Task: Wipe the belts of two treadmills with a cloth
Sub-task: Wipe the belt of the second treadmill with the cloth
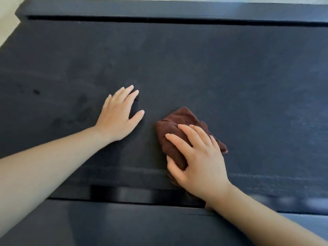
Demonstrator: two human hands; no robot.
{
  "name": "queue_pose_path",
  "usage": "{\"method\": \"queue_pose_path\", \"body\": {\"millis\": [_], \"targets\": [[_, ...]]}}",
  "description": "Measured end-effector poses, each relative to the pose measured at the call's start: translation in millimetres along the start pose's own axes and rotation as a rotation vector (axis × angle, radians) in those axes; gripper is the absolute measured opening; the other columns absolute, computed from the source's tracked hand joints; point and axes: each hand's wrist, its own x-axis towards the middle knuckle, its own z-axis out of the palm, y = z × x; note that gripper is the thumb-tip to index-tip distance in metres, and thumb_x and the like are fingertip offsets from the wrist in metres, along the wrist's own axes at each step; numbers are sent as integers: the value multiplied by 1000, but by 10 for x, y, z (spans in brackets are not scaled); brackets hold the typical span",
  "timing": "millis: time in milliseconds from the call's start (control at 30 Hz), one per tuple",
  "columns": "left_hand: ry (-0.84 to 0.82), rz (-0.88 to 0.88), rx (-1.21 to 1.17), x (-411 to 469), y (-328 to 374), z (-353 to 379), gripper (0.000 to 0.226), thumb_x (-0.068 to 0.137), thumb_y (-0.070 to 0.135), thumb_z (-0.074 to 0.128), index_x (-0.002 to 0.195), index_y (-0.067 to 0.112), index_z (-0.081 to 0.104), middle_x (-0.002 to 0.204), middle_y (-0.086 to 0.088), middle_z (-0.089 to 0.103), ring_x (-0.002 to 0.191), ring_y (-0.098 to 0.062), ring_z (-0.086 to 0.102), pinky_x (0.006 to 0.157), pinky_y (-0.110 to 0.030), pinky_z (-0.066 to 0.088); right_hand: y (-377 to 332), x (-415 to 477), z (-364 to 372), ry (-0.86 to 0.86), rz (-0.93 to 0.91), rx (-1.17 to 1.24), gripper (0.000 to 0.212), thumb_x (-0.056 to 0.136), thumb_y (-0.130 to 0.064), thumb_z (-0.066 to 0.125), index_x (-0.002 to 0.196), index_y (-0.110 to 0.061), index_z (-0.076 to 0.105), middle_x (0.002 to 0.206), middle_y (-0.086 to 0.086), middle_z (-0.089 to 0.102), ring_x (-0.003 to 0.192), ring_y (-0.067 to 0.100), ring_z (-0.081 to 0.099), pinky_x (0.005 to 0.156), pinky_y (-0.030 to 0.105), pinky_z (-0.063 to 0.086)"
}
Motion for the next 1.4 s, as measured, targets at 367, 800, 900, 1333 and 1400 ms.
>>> {"method": "queue_pose_path", "body": {"millis": [367,800,900,1333,1400], "targets": [[-70,150,114,-320,-305,-134,60,93,45,32,147,21,21,157,3,15,144,-17,11,114,-44,13,-375,906,408,-37,78,-12,43,87,-48,51,125,-29,56,136,2,50,127,25,39,105,52,32],[-49,354,23,-157,-1057,-233,61,93,42,38,145,14,26,155,-3,19,143,-20,13,114,-46,11,-1405,268,649,-32,181,-78,44,85,-43,53,127,-29,57,137,2,48,129,25,39,102,52,37],[-34,391,-59,-47,-1087,-263,52,95,33,37,142,13,32,152,-3,28,141,-21,19,114,-48,13,-1463,357,612,-77,200,-107,44,83,-39,60,126,-28,60,137,2,51,129,25,41,102,51,38],[16,253,18,492,-1765,-430,58,91,50,38,143,26,31,154,0,23,142,-20,14,114,-49,11,-1163,1833,1002,78,324,-126,46,84,-47,51,127,-32,57,137,-1,51,129,24,42,104,47,37],[18,243,36,641,-1802,-434,58,91,51,37,144,27,30,154,0,23,142,-19,15,113,-48,12,-1109,2128,1087,98,303,-125,45,85,-47,50,127,-32,57,136,-1,52,127,24,43,103,49,38]]}}
